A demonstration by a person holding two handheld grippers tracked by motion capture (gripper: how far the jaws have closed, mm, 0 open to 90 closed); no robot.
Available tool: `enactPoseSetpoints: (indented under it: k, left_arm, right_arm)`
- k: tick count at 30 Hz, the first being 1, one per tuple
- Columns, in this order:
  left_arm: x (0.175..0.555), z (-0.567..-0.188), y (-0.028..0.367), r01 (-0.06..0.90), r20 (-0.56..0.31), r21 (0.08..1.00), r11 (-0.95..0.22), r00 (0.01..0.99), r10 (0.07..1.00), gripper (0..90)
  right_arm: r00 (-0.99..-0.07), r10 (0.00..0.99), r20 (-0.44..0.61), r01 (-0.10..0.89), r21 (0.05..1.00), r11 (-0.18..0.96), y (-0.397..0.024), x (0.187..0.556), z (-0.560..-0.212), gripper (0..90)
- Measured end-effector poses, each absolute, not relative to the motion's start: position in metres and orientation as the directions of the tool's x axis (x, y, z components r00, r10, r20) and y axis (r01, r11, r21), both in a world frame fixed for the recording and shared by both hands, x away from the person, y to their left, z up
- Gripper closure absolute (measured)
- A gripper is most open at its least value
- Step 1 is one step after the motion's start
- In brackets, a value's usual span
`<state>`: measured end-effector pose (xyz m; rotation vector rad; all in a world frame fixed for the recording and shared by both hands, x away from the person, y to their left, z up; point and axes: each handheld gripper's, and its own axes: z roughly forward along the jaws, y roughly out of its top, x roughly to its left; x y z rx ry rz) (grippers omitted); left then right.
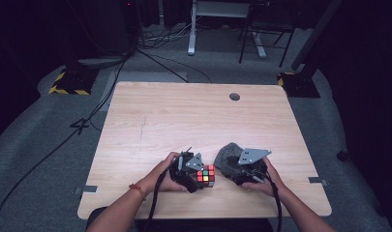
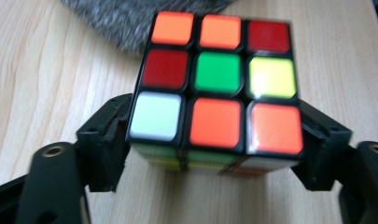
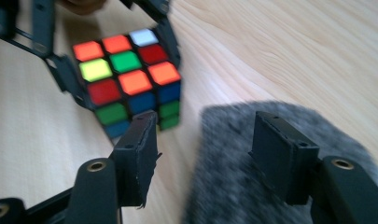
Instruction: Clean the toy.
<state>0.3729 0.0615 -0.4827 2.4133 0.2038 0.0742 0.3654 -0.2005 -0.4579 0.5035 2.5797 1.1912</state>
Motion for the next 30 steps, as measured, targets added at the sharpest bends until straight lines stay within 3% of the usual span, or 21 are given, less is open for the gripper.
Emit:
enactPoseSetpoints:
  k: [4, 9, 17, 24, 30]
  left_arm:
    - [0.372, -0.485, 0.063, 0.137, -0.008, 0.661, -0.738, 0.985, 0.175, 22.9]
    - [0.371, -0.489, 0.058, 0.146, -0.008, 0.663, -0.735, 0.982, 0.187, 16.1]
    - [0.37, -0.491, 0.051, 0.14, 0.002, 0.672, -0.727, 0.981, 0.192, 16.2]
    - [0.37, -0.493, 0.045, 0.139, 0.011, 0.669, -0.73, 0.98, 0.197, 20.0]
    - [0.37, -0.493, 0.044, 0.139, -0.003, 0.661, -0.737, 0.983, 0.183, 31.1]
  right_arm:
    - [-0.877, 0.469, -0.106, 0.235, 0.758, 0.609, -0.216, 0.371, -0.457, 41.7]
    - [-0.834, 0.541, -0.107, 0.322, 0.703, 0.635, -0.23, 0.383, -0.466, 42.8]
    - [-0.832, 0.553, -0.048, 0.387, 0.664, 0.64, -0.233, 0.396, -0.484, 42.9]
    - [-0.843, 0.536, -0.036, 0.38, 0.666, 0.642, -0.232, 0.394, -0.487, 57.1]
    - [-0.859, 0.51, -0.037, 0.363, 0.659, 0.659, -0.231, 0.392, -0.485, 71.9]
